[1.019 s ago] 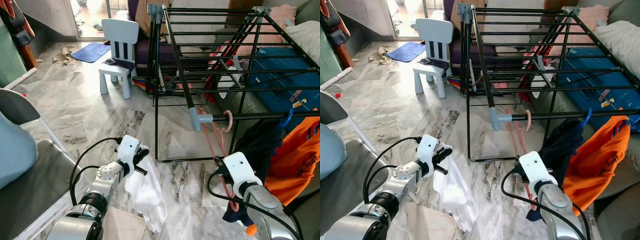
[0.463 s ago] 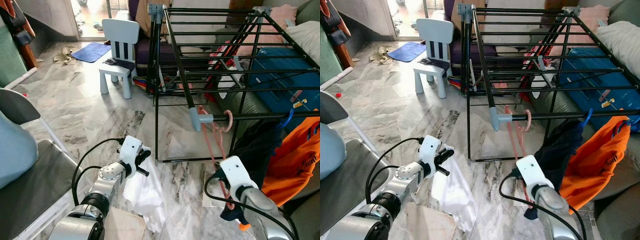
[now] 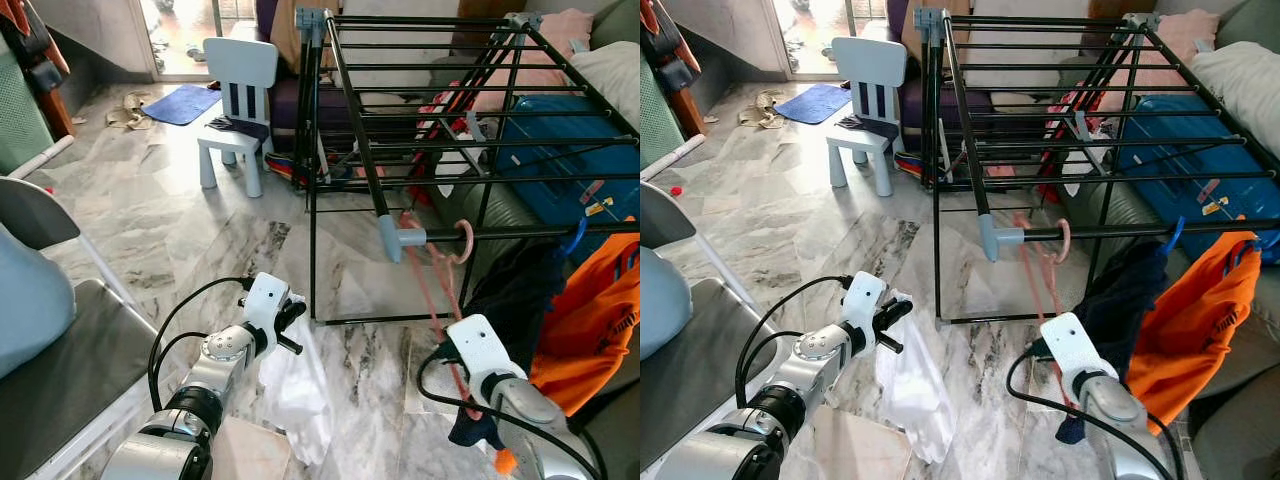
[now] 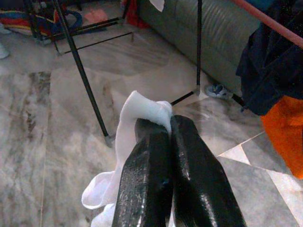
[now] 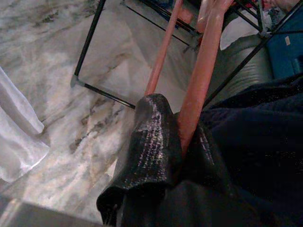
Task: Hang hanger
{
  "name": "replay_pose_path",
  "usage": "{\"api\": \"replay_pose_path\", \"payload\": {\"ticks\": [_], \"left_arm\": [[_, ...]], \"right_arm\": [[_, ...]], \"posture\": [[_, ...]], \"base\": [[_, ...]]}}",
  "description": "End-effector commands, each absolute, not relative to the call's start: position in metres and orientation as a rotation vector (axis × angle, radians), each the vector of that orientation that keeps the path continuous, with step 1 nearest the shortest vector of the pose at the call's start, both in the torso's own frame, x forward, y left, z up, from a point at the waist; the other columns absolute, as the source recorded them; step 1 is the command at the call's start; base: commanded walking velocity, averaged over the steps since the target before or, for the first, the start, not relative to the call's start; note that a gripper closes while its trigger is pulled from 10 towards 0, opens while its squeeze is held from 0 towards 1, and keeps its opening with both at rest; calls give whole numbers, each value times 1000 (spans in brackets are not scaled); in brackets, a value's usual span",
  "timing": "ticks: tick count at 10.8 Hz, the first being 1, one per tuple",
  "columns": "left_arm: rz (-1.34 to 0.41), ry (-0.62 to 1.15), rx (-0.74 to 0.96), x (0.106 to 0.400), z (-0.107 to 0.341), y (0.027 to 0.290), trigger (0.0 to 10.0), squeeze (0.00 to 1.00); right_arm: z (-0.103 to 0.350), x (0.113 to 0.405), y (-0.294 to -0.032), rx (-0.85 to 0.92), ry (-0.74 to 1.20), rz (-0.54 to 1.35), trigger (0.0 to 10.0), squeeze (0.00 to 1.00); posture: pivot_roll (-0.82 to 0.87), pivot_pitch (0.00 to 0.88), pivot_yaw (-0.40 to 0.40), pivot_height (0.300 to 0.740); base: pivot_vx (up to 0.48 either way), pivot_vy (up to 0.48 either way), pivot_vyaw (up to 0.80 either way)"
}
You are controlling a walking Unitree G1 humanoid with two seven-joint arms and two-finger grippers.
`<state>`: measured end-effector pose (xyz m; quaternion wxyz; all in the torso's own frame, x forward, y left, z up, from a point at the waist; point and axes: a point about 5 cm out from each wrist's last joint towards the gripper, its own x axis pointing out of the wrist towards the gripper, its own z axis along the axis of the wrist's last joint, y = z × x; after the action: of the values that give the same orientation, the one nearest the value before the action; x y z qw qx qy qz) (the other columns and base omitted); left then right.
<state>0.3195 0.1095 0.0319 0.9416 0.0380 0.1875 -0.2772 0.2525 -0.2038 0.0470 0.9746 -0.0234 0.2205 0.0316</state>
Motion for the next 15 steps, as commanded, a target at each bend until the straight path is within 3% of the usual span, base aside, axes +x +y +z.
{"api": "replay_pose_path", "payload": {"ticks": [1, 2, 3, 4, 5, 8, 9, 10, 13, 14, 15], "left_arm": [[-573, 366, 92, 322, 36, 108, 10000, 0], [-574, 369, 93, 322, 36, 108, 10000, 0], [-576, 371, 93, 322, 36, 108, 10000, 0], [-578, 372, 92, 322, 35, 107, 10000, 0], [-580, 374, 92, 322, 35, 107, 10000, 0], [-587, 377, 92, 321, 35, 105, 10000, 0], [-590, 379, 91, 321, 35, 104, 10000, 0], [-591, 380, 91, 321, 35, 103, 10000, 0], [-593, 386, 93, 320, 34, 103, 10000, 0], [-593, 386, 95, 320, 34, 102, 10000, 0], [-594, 387, 95, 320, 33, 102, 10000, 0]], "right_arm": [[44, 250, -209, -54, 462, 46, 2000, 0], [43, 250, -211, -61, 468, 41, 2706, 0], [43, 250, -211, -71, 467, 41, 10000, 0], [43, 251, -210, -63, 462, 50, 10000, 447], [43, 250, -210, -69, 464, 49, 10000, 1000], [43, 252, -218, -82, 463, 24, 10000, 973], [44, 254, -221, -85, 460, 20, 10000, 302], [45, 256, -222, -89, 458, 20, 10000, 0], [47, 264, -228, -107, 452, 19, 10000, 0], [48, 268, -230, -111, 444, 25, 5843, 0], [48, 270, -232, -121, 446, 22, 0, 0]], "posture": [[46, 0, -44, 740], [47, 0, -44, 740], [47, 0, -44, 740], [47, 0, -43, 740], [46, 0, -42, 740], [44, 0, -41, 740], [44, 0, -42, 740], [45, 0, -43, 740], [46, 0, -43, 740], [47, 0, -44, 740], [48, 0, -45, 740]], "base": [[0, 0, 0], [0, 0, 0], [0, 0, 0], [0, 0, 0], [0, 0, 0], [0, 0, 0], [0, 0, 0], [0, 0, 0], [0, 0, 0], [0, 0, 0], [0, 0, 0]]}}
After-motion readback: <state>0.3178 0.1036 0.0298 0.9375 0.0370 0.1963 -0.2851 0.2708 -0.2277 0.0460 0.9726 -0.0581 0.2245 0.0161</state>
